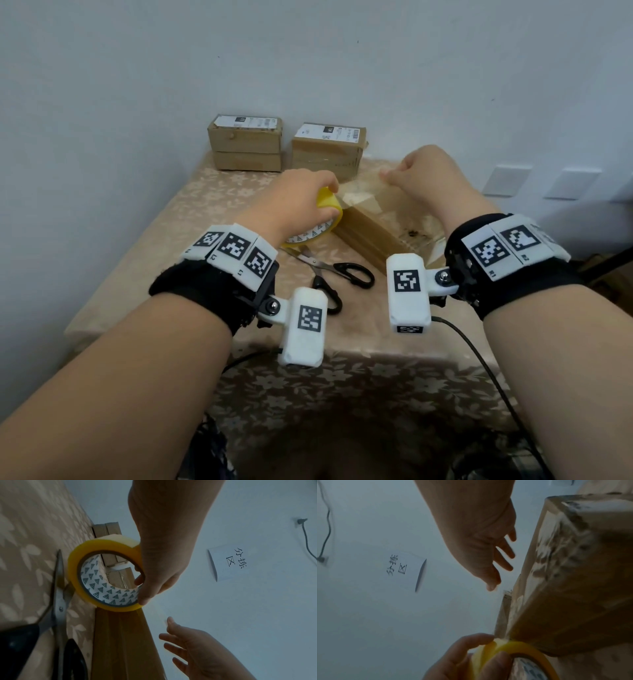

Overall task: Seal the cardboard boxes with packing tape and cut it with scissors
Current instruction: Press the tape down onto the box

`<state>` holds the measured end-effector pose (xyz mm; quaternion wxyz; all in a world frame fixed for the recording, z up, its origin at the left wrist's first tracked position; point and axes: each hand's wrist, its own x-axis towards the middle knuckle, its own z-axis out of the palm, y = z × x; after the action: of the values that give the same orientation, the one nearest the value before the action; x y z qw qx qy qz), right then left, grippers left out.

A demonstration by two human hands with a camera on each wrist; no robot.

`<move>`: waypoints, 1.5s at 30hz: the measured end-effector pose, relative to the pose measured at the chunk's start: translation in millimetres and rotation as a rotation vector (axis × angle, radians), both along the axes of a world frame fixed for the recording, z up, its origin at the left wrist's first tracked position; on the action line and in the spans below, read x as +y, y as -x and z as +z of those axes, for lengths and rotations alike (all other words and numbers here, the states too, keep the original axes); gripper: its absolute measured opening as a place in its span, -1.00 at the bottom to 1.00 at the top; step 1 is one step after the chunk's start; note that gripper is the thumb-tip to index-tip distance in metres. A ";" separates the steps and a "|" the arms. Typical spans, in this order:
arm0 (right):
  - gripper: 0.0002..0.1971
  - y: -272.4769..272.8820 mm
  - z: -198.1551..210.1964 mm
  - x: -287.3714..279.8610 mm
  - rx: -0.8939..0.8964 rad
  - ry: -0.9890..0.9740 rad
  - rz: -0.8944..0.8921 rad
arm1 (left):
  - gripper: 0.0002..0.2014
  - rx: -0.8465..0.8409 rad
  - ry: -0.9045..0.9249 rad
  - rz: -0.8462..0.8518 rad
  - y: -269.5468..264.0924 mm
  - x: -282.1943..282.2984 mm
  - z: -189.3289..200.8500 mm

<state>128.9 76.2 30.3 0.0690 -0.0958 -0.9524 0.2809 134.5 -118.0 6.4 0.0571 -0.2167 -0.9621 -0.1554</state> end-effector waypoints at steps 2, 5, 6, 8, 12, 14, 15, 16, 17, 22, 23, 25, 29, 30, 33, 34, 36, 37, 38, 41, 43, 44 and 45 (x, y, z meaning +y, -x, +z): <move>-0.61 -2.2 0.6 -4.6 0.037 -0.019 -0.009 | -0.61 -0.009 0.009 0.010 0.0 -2.3 1.7; -0.56 -4.4 4.4 -11.2 0.056 -0.007 -0.029 | -0.62 0.001 0.000 0.019 0.6 -4.8 6.8; -0.55 -2.5 4.8 -12.5 0.057 0.006 -0.032 | -0.63 0.003 -0.008 0.021 1.1 -5.4 8.5; -0.61 6.9 6.0 -13.1 0.047 0.038 -0.014 | -0.65 0.001 -0.015 0.017 3.5 -6.5 12.5; -0.60 26.5 6.8 -15.5 -0.049 -0.009 0.011 | -0.67 -0.054 -0.030 0.028 8.8 -5.1 17.2; -0.61 33.4 5.4 -16.6 -0.086 -0.066 0.036 | -0.69 -0.085 -0.022 0.035 10.7 -3.3 17.0; -0.64 34.3 4.8 -16.8 -0.101 -0.090 0.046 | -0.69 -0.101 -0.012 0.032 12.4 -2.2 16.1; -0.69 35.2 3.2 -16.4 -0.122 -0.112 0.051 | -0.70 -0.115 -0.002 0.027 13.6 -1.1 15.0; -0.73 33.2 2.8 -16.4 -0.136 -0.140 0.057 | -0.70 -0.124 0.005 0.025 14.8 0.0 13.9; -0.68 21.6 4.4 -15.6 -0.162 -0.178 0.037 | -0.70 -0.122 0.029 0.028 15.5 2.9 13.9; -0.67 21.7 3.8 -16.4 -0.163 -0.214 0.037 | -0.70 -0.119 0.039 0.028 15.3 3.3 14.1; -0.67 27.9 -1.3 -18.9 -0.166 -0.257 0.039 | -0.70 -0.108 0.070 0.017 15.1 4.9 13.8; -0.42 39.8 -9.0 -17.8 -0.104 -0.170 0.023 | -0.68 -0.069 0.137 -0.001 13.5 8.9 12.0; -0.40 38.6 -8.9 -16.1 -0.076 -0.188 0.037 | -0.67 -0.057 0.149 -0.004 12.7 9.5 12.0; -0.58 24.7 -5.6 -19.3 -0.020 -0.232 0.242 | -0.66 -0.039 0.182 -0.014 11.8 10.9 11.7; -0.57 19.6 -7.0 -21.9 -0.053 -0.211 0.372 | -0.66 -0.039 0.188 -0.019 11.7 11.0 11.3; -0.43 9.6 -14.7 -27.6 -0.218 -0.280 0.574 | -0.68 -0.043 0.182 -0.032 13.1 10.3 9.7; -0.33 6.0 -20.0 -27.9 -0.296 -0.381 0.602 | -0.68 -0.050 0.161 -0.034 14.0 9.2 8.7; -0.24 4.8 -26.4 -27.2 -0.322 -0.472 0.603 | -0.64 -0.059 0.128 -0.032 15.0 6.7 7.2; -0.20 2.6 -36.8 -25.7 -0.268 -0.564 0.541 | -0.42 -0.071 0.003 -0.008 17.4 -5.6 1.3; -0.28 4.1 -41.3 -28.5 -0.251 -0.531 0.484 | -0.34 -0.087 -0.102 0.008 16.1 -15.2 -3.1; -0.31 4.8 -43.5 -29.8 -0.246 -0.517 0.451 | -0.34 -0.101 -0.164 0.016 14.3 -19.5 -5.4; -0.33 5.5 -45.9 -30.5 -0.242 -0.508 0.418 | -0.35 -0.119 -0.231 0.026 12.1 -23.3 -8.0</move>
<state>123.5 45.6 -15.6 -0.0817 0.0888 -0.9922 0.0298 122.4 -141.3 -1.6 0.0264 -0.1867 -0.9421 -0.2772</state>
